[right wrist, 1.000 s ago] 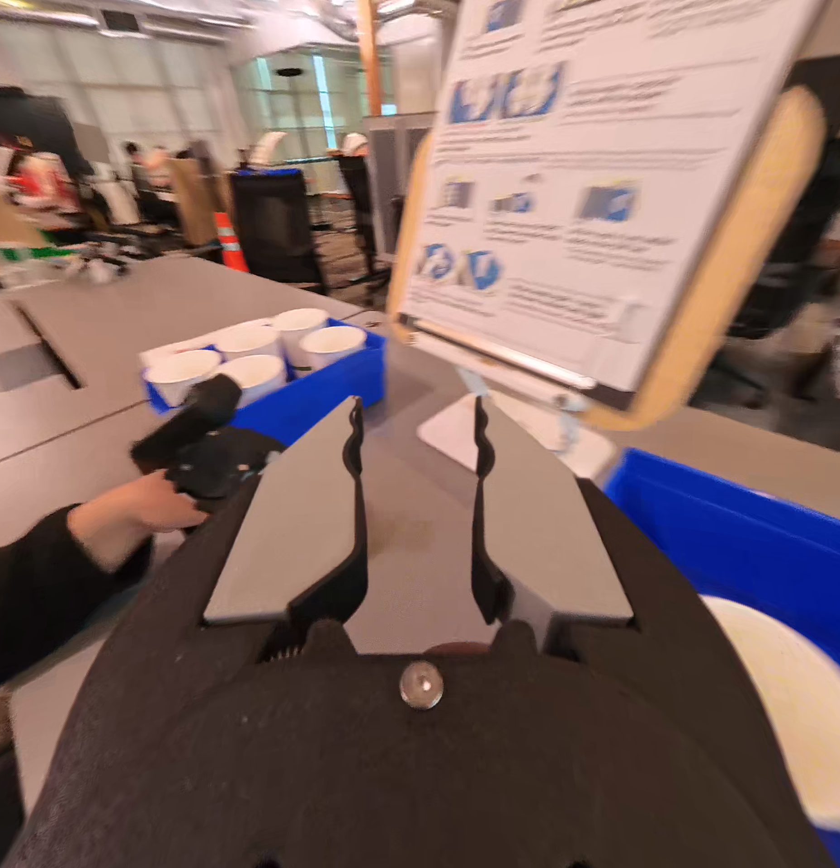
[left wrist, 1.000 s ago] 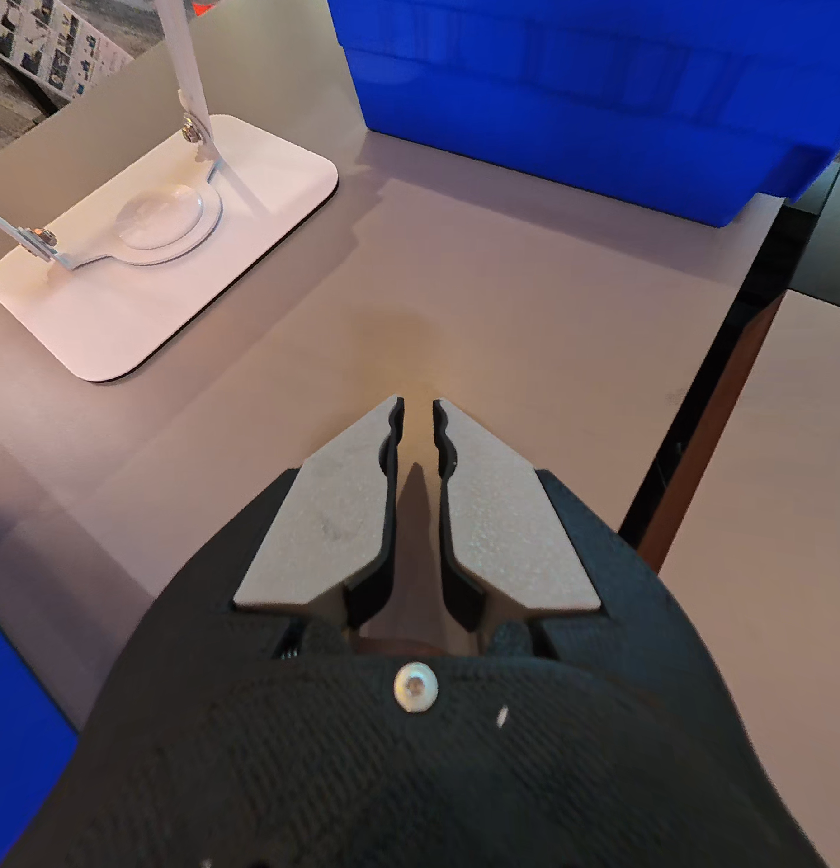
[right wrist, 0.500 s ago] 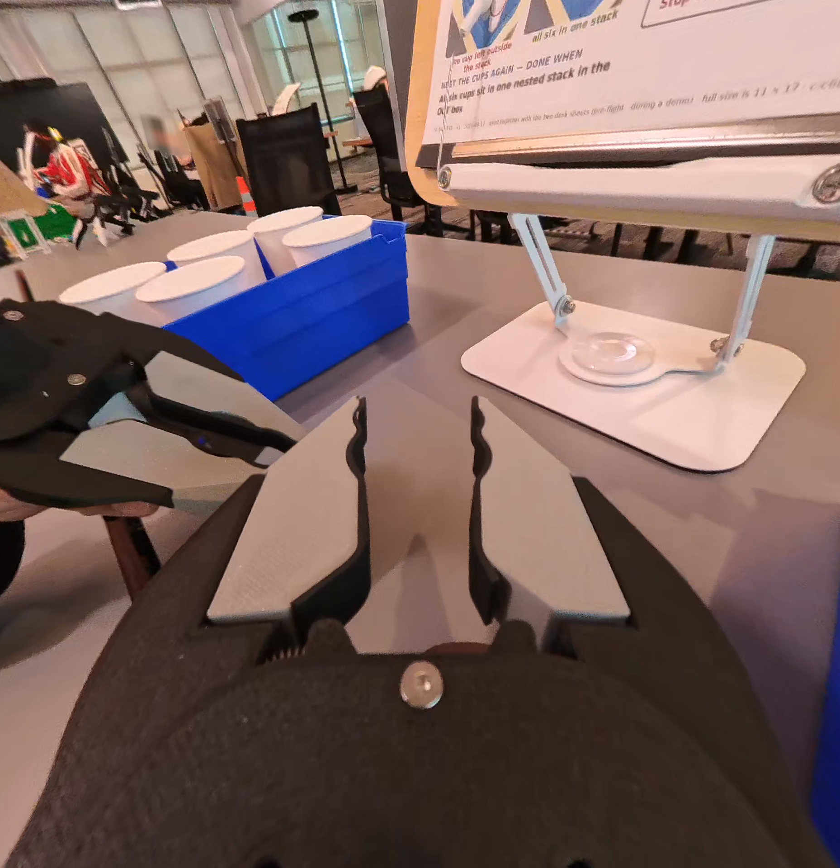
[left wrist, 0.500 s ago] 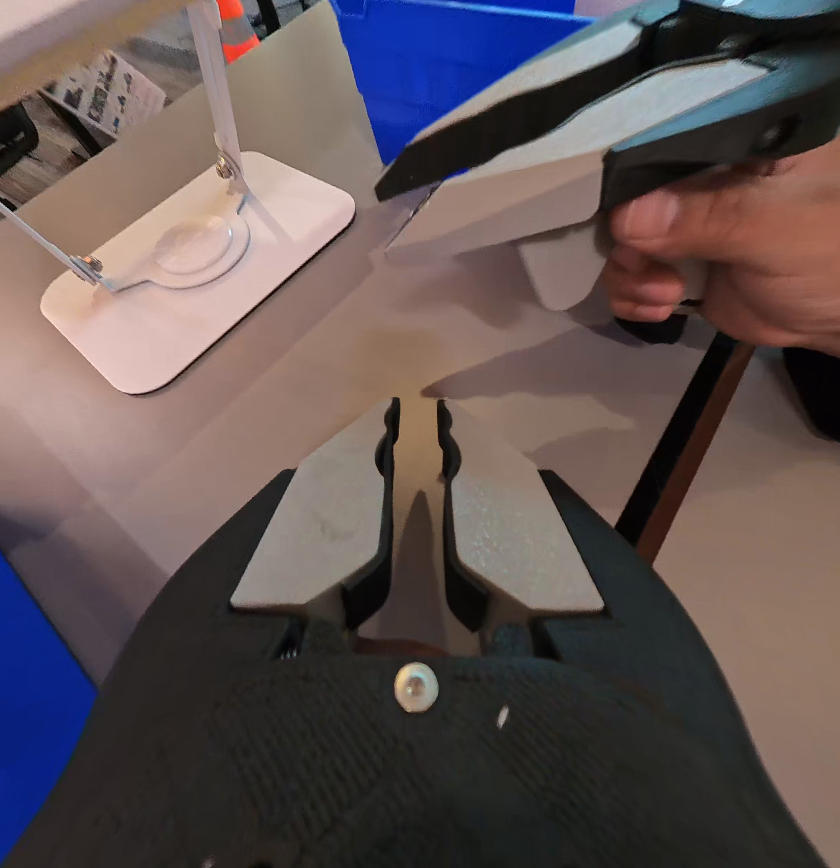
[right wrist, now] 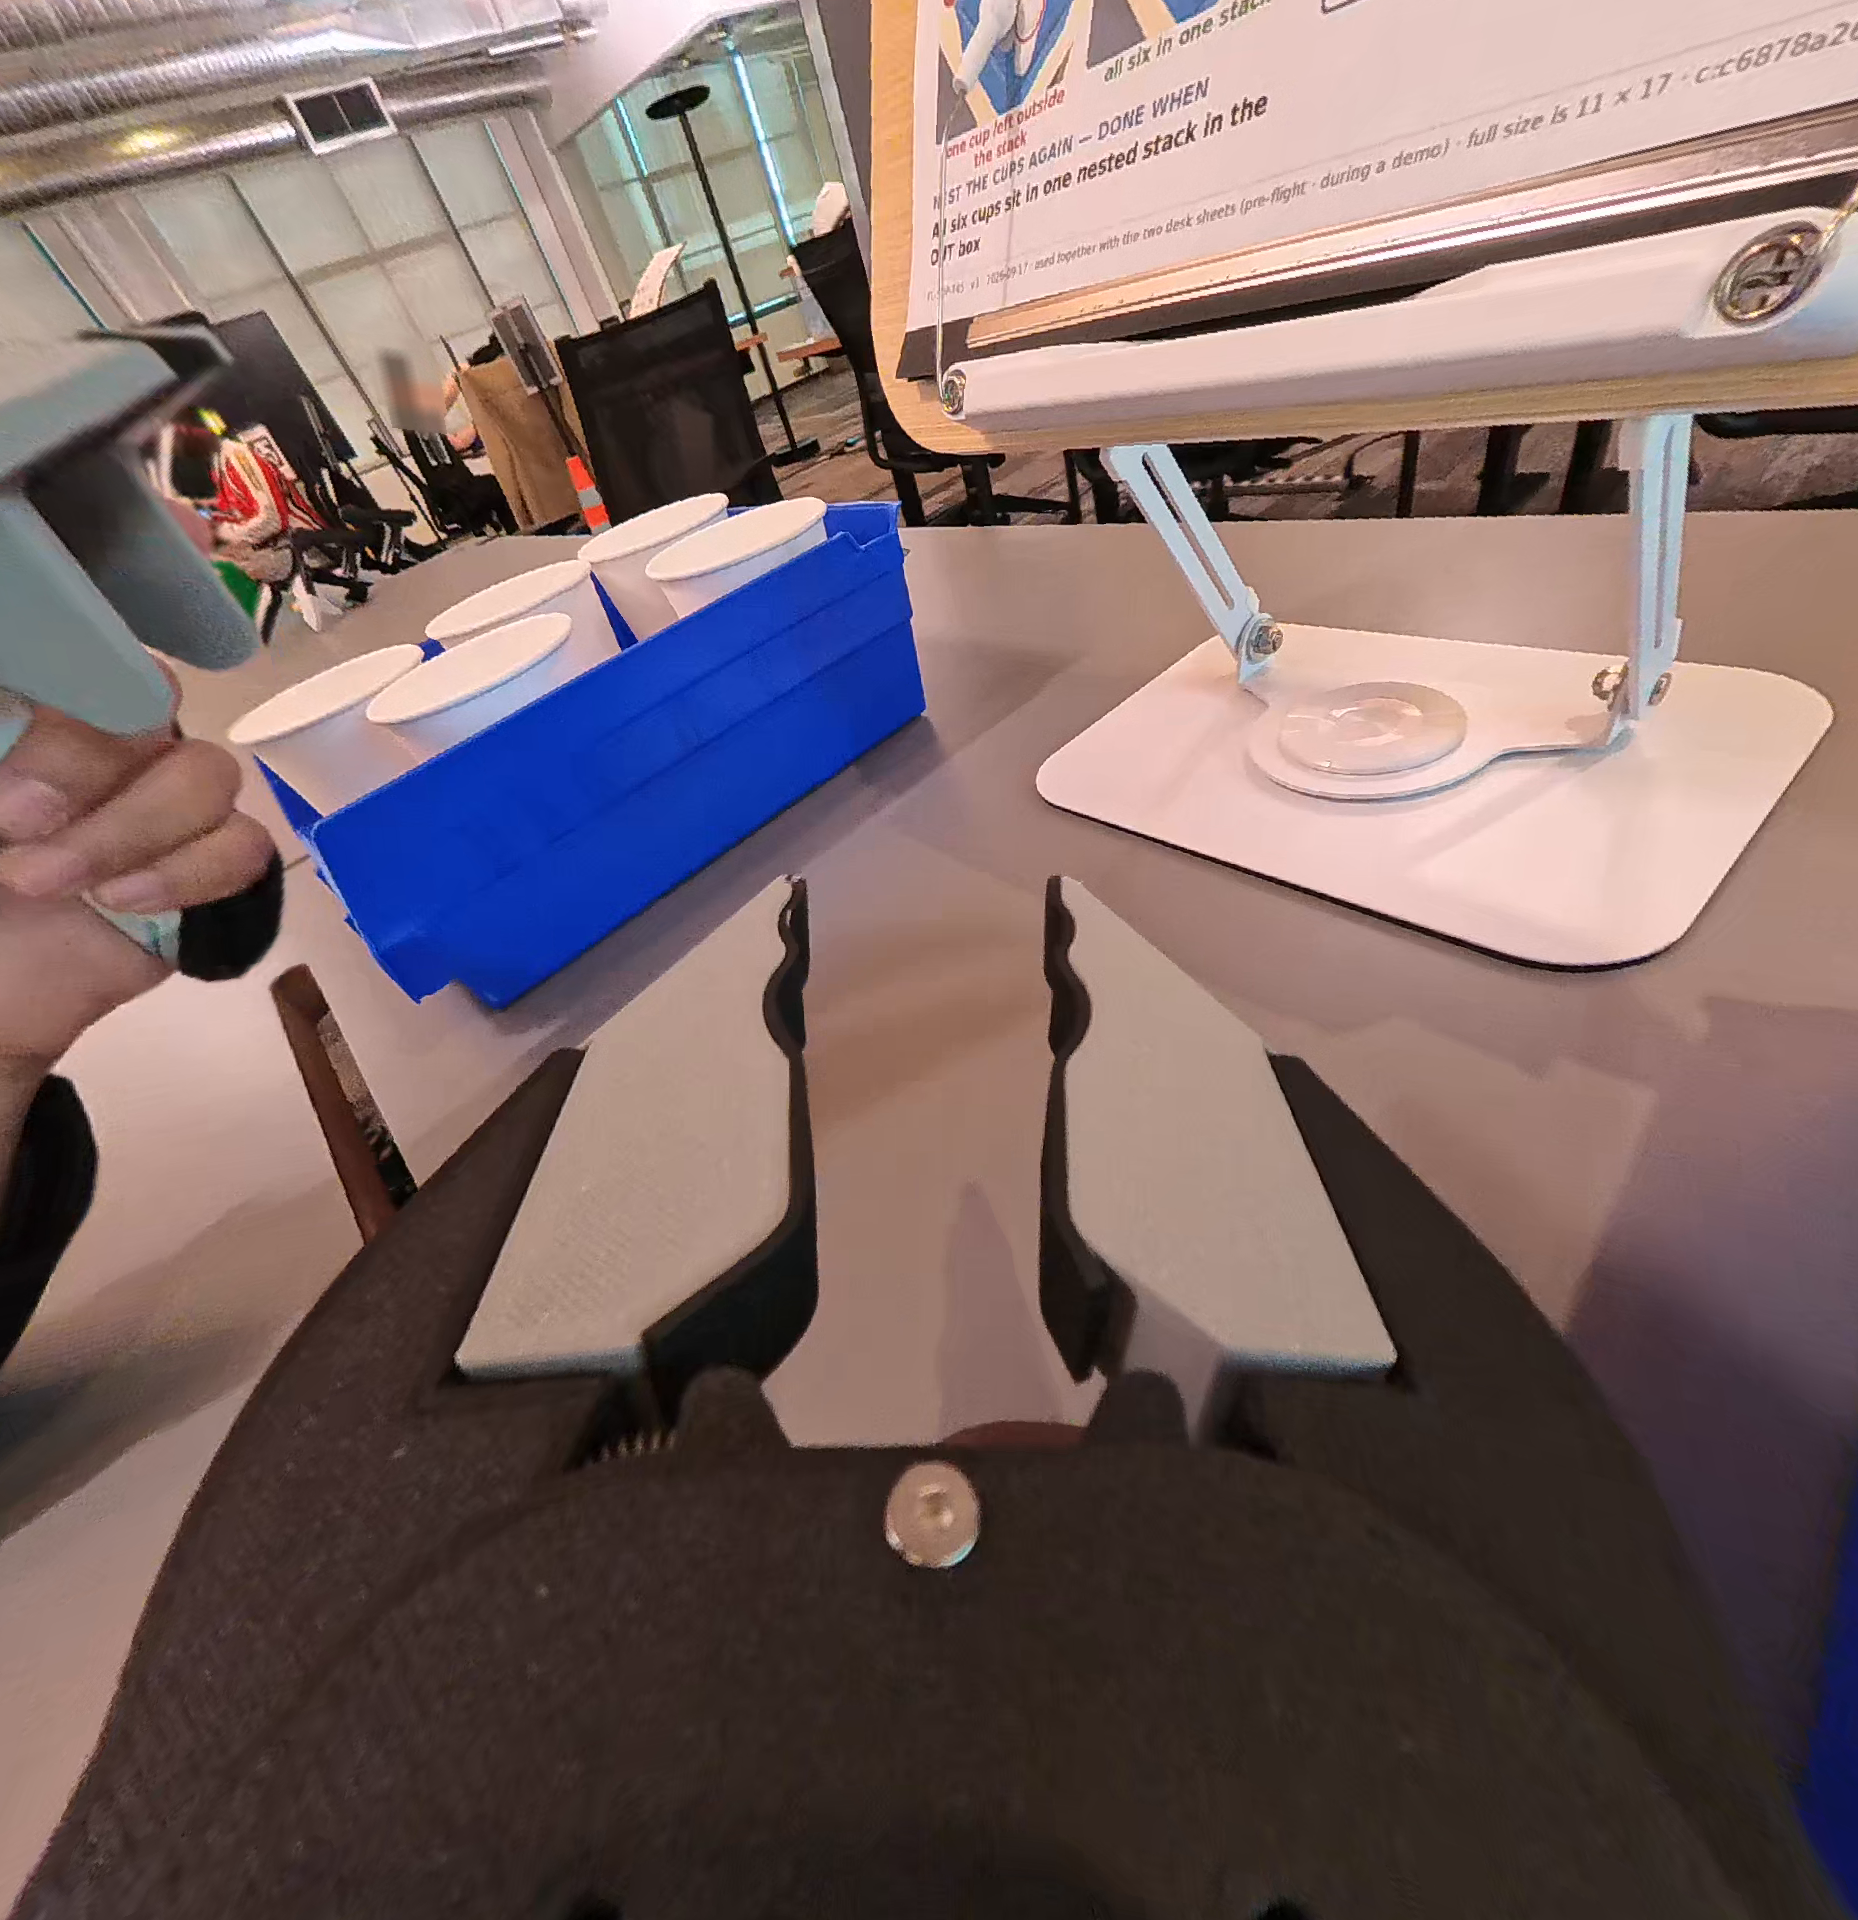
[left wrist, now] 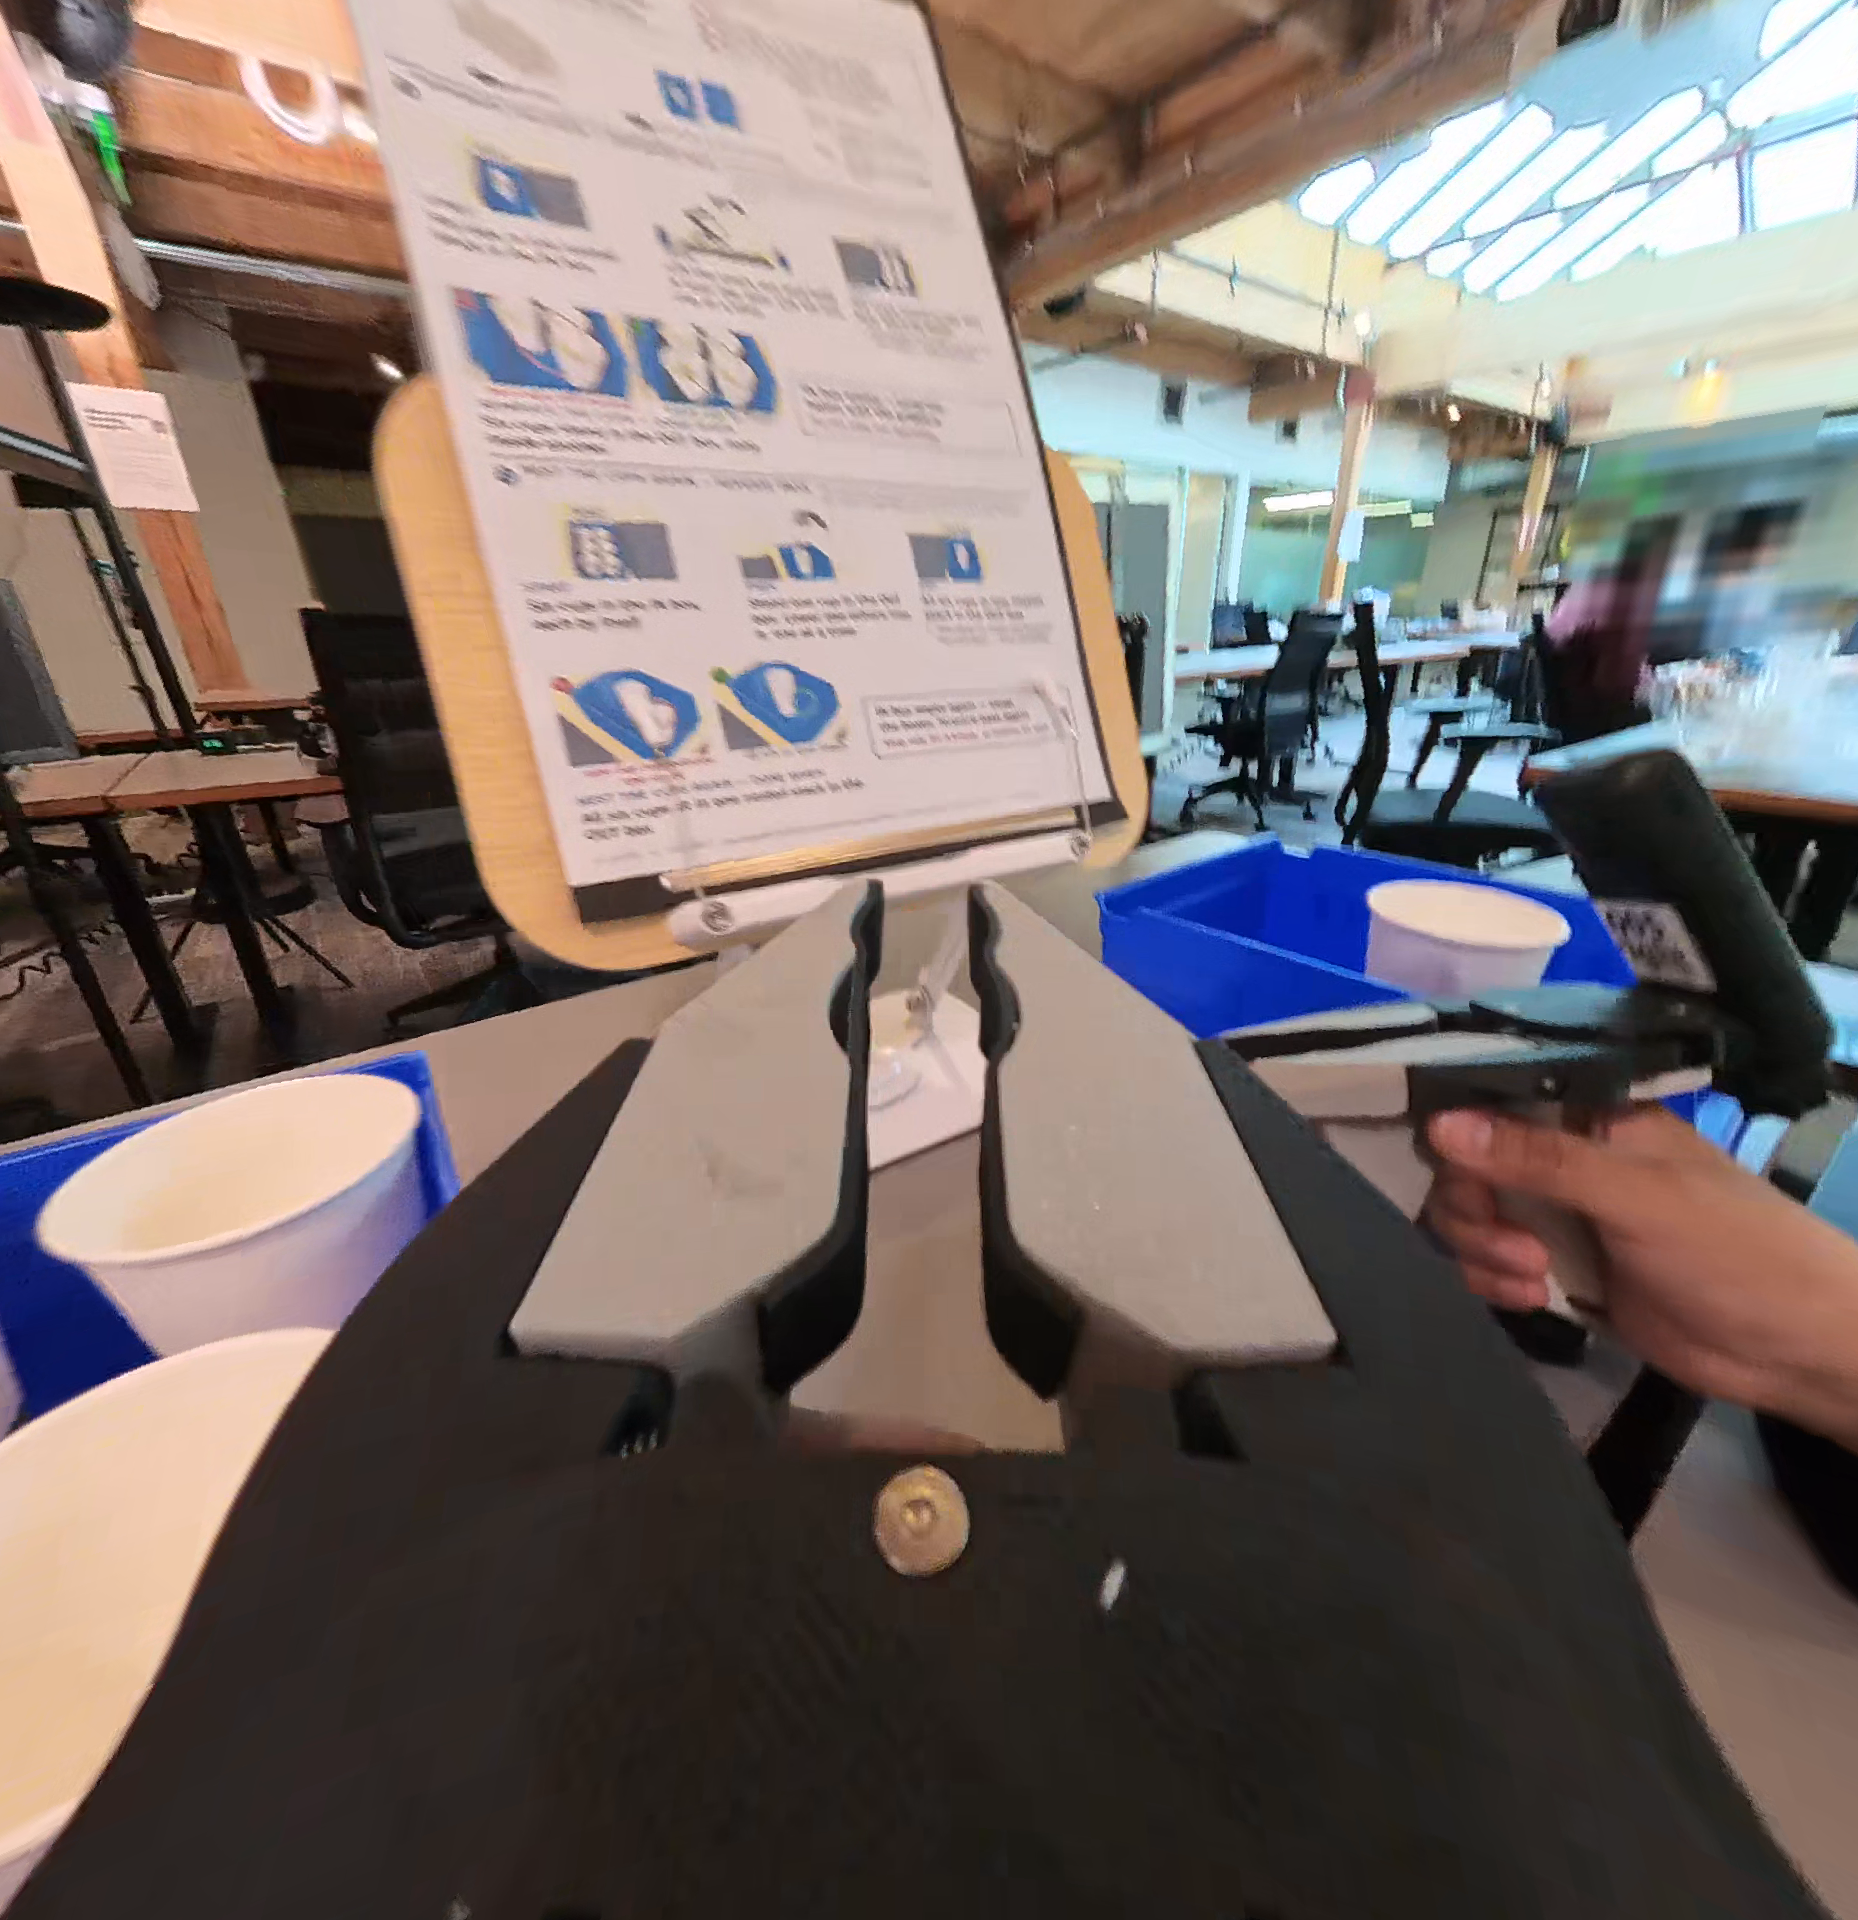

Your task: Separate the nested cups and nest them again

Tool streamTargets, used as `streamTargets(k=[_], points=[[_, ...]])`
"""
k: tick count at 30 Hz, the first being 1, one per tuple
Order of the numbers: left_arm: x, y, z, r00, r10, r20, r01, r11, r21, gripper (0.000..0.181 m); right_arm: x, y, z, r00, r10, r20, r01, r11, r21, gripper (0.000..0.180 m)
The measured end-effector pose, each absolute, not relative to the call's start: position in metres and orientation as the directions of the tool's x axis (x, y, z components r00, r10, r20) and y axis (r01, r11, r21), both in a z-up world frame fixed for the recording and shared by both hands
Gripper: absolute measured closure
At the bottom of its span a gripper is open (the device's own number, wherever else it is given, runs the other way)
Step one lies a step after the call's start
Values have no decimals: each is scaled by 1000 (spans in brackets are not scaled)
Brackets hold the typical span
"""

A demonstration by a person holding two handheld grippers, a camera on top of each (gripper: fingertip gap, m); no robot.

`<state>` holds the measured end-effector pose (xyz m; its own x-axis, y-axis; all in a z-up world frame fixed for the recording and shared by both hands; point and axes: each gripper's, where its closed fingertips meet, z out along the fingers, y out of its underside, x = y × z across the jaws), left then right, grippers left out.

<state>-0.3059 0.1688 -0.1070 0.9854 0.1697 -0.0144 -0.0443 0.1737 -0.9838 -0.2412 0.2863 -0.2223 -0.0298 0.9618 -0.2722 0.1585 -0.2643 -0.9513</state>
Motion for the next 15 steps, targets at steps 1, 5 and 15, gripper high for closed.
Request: streamTargets(k=[1,5,15], points=[[-313,160,-101,982,187,6,-33,206,-978,167,-242,286,-223,-33,960,-277,162,-268,-950,137],[-340,126,-80,962,259,90,-3,340,-940,165,-244,282,-225,-47,956,-289,178,-277,-944,136],[-401,104,-139,904,396,158,155,42,-987,125,-246,275,-227,-69,953,-295,197,-277,-940,137]])
